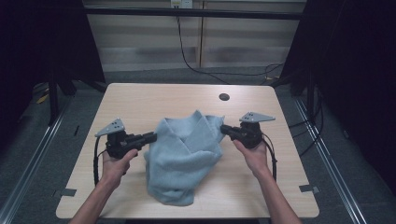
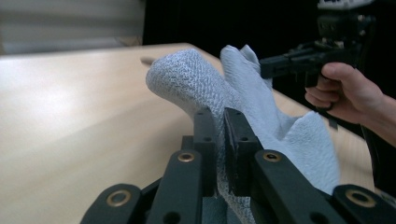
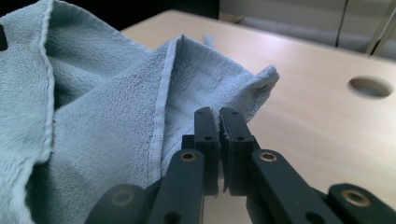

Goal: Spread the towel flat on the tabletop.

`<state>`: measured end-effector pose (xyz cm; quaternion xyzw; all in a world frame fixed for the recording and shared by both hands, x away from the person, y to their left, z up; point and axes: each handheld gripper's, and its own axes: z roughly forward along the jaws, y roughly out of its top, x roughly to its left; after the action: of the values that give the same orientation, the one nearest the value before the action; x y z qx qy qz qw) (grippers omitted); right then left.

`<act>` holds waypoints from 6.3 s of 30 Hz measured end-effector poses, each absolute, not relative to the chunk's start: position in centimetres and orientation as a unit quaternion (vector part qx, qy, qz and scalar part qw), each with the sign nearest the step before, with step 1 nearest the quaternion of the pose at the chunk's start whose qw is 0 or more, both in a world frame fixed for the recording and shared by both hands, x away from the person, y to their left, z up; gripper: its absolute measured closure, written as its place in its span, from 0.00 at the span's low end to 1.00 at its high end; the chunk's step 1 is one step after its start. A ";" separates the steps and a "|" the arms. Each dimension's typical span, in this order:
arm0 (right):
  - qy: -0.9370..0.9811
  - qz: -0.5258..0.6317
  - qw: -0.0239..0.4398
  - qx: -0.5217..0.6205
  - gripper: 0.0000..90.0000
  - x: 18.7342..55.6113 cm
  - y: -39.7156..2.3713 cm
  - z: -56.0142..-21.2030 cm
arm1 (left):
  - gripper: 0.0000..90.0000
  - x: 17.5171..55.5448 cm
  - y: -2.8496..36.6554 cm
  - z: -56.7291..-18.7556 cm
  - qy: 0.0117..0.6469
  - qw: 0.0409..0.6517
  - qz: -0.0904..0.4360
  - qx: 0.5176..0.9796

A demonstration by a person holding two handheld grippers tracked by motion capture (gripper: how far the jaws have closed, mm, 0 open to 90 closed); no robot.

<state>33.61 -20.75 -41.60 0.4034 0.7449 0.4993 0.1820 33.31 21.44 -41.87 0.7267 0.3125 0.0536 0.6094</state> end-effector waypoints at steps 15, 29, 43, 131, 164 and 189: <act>0.664 0.529 0.302 0.433 0.96 34.1 -27.4 -32.1 | 0.94 34.0 27.2 -35.7 0.331 0.648 0.144 0.671; 0.707 0.490 0.228 0.456 0.95 27.5 -29.0 -42.2 | 0.92 31.3 30.1 -43.1 0.386 0.579 0.108 0.710; 0.736 0.473 0.184 0.449 0.69 22.9 -29.8 -44.7 | 0.67 30.8 29.5 -42.8 0.378 0.568 0.120 0.721; 0.811 0.395 0.042 0.430 0.52 24.2 -22.7 -49.9 | 0.65 32.1 20.2 -49.7 0.294 0.427 0.021 0.855; 0.849 0.368 0.106 0.364 0.55 27.9 -19.6 -50.2 | 0.78 29.5 19.2 -49.8 0.280 0.398 0.072 0.871; 0.777 0.380 0.166 0.473 0.96 21.6 -29.5 -46.8 | 0.93 30.3 25.5 -45.8 0.359 0.532 0.033 0.766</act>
<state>21.63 -29.46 -46.76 0.4730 0.7774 0.3797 0.1665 30.32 25.55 -45.81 0.7663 0.3592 0.0330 0.5316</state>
